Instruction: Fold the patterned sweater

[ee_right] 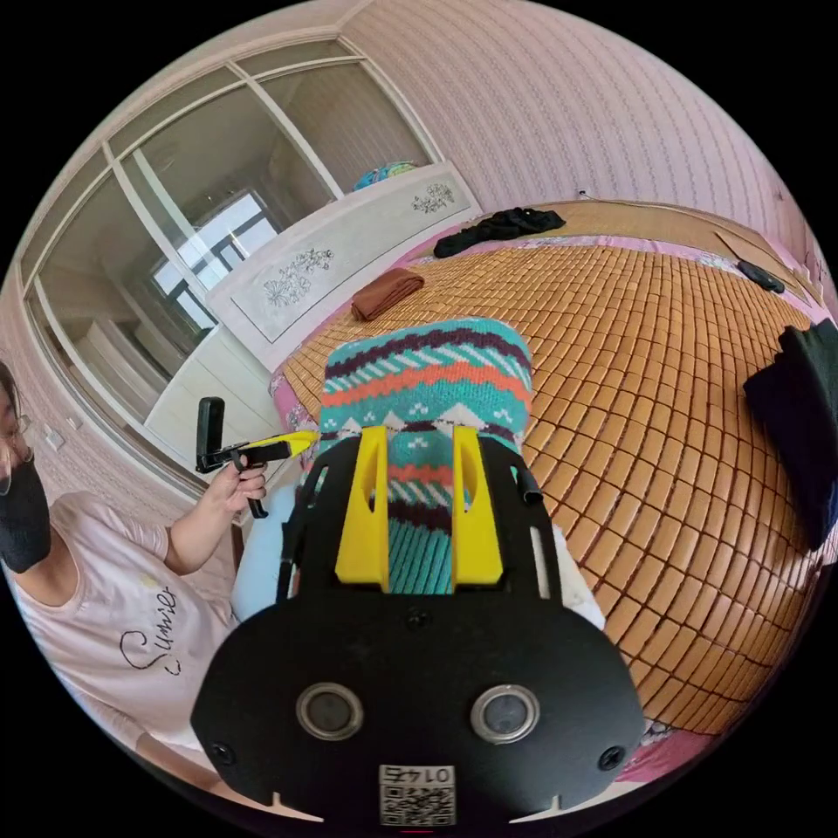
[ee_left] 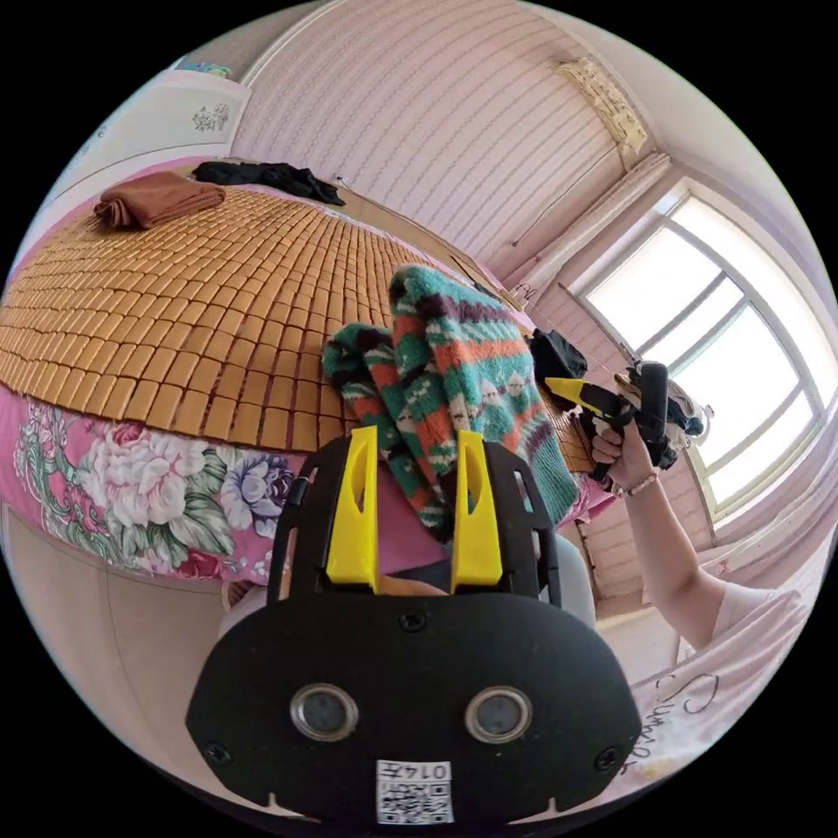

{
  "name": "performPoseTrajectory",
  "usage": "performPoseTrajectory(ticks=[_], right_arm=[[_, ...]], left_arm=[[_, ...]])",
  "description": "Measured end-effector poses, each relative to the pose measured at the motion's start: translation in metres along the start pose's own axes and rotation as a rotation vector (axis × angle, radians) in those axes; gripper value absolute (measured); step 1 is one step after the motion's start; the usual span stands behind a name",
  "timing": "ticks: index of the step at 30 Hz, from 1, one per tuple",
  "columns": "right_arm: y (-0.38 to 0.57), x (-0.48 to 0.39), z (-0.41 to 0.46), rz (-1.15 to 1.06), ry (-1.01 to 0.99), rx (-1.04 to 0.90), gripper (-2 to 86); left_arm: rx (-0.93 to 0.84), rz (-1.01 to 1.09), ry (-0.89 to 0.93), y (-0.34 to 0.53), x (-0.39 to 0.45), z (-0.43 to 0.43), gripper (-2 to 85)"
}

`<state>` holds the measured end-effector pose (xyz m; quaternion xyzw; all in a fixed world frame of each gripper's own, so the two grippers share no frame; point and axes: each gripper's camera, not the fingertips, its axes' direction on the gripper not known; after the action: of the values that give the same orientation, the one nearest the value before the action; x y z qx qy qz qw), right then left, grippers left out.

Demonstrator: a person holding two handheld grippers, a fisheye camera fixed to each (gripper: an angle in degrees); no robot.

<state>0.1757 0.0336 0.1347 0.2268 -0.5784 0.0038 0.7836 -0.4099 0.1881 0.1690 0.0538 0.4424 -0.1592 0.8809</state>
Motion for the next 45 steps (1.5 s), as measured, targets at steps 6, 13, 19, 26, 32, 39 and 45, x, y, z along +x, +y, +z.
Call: performPoseTrajectory(ticks=[6, 13, 19, 26, 32, 39, 45], right_arm=[[-0.015, 0.048, 0.009, 0.104, 0.021, -0.098, 21.2], [-0.021, 0.090, 0.070, 0.134, -0.284, -0.261, 18.8], [-0.021, 0.037, 0.051, -0.164, -0.114, -0.177, 14.1], [-0.052, 0.030, -0.036, -0.235, 0.047, 0.063, 13.7], [-0.061, 0.095, -0.150, 0.050, 0.520, 0.349, 15.0], [-0.059, 0.189, -0.105, 0.169, 1.079, 0.189, 17.4], [-0.058, 0.292, -0.022, 0.202, 0.920, -0.130, 15.9]], left_arm=[[-0.033, -0.035, 0.216, -0.020, -0.018, 0.021, 21.8], [-0.116, 0.058, 0.109, -0.040, -0.005, 0.040, 18.5], [-0.105, 0.068, 0.145, -0.041, -0.004, 0.040, 13.1], [-0.037, 0.380, 0.174, -0.136, 0.091, 0.059, 12.2], [-0.089, 0.667, 0.248, -0.283, 0.271, 0.187, 12.4], [-0.274, 0.624, 0.086, -0.288, 0.361, 0.401, 13.2], [-0.213, 0.738, -0.016, -0.262, 0.379, 0.423, 13.2]])
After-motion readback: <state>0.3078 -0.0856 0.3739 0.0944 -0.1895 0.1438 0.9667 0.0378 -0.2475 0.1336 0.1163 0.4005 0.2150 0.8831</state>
